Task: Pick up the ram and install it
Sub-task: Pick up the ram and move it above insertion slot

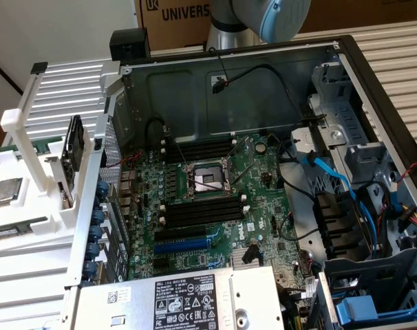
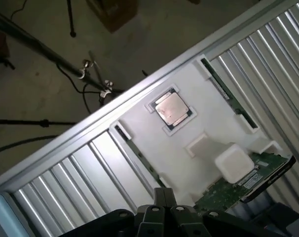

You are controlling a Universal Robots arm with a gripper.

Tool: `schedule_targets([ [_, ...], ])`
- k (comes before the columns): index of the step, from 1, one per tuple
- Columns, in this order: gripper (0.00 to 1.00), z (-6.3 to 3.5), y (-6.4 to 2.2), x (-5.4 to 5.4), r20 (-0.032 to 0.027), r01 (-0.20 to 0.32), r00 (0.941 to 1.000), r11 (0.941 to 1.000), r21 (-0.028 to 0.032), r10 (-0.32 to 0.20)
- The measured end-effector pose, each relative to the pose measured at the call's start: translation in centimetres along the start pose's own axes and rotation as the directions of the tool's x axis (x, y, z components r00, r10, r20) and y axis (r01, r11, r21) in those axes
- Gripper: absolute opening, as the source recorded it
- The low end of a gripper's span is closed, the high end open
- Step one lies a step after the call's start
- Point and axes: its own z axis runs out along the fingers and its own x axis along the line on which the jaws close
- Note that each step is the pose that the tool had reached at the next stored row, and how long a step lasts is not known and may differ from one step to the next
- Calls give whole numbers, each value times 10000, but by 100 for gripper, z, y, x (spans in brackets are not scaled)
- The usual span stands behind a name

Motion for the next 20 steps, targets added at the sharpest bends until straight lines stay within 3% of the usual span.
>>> schedule_targets([
  [4, 10, 1, 0, 0, 65, 921, 9957, 9957, 108, -921],
  [7, 10, 2, 0, 0, 107, 1640, 9864, 9863, 191, -1642],
  [8, 10, 2, 0, 0, 120, 1998, 9797, 9796, 223, -2001],
  [10, 10, 7, 0, 0, 148, 3057, 9519, 9517, 298, -3062],
  [12, 10, 10, 0, 0, 152, 3392, 9404, 9402, 317, -3397],
  [14, 10, 17, 0, 0, 161, 4073, 9128, 9126, 350, -4080],
  [15, 10, 25, 0, 0, 165, 4523, 8913, 8911, 377, -4531],
  [17, 10, 31, 0, 1, 165, 4698, 8822, 8819, 386, -4706],
  [20, 10, 47, 0, 1, 169, 4720, 8810, 8807, 395, -4729],
])
